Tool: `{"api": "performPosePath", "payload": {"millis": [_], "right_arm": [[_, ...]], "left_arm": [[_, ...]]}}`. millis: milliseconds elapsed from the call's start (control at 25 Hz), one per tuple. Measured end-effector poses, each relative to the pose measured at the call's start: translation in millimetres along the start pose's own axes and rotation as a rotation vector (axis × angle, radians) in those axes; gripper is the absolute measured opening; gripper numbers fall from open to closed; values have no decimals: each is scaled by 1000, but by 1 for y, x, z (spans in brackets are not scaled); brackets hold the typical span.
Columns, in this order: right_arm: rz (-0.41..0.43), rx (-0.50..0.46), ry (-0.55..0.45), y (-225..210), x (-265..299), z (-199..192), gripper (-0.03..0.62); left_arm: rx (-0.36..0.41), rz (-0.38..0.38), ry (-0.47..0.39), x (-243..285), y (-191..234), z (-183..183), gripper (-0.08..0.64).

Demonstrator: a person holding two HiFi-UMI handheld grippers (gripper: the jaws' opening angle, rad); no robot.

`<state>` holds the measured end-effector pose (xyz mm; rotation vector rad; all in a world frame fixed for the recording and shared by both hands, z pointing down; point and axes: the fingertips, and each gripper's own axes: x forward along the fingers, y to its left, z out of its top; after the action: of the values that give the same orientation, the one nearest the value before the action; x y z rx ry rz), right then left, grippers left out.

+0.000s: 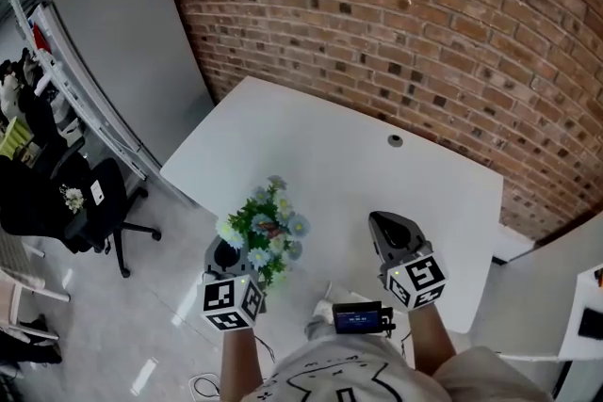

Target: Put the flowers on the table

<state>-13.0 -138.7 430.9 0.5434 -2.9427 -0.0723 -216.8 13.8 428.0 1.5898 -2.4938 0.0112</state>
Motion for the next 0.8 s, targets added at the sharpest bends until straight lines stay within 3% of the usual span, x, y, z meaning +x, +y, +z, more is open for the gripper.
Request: {"api": "performPosePath", "payload": {"millis": [440, 800], "right_arm": [[-120, 60, 17, -41, 45, 0, 17], [-180, 64, 36, -57, 48, -8, 17]], "left_arm": [[60, -131, 48, 99, 1, 18, 57], [50, -197, 71, 131, -12, 10, 57]]}}
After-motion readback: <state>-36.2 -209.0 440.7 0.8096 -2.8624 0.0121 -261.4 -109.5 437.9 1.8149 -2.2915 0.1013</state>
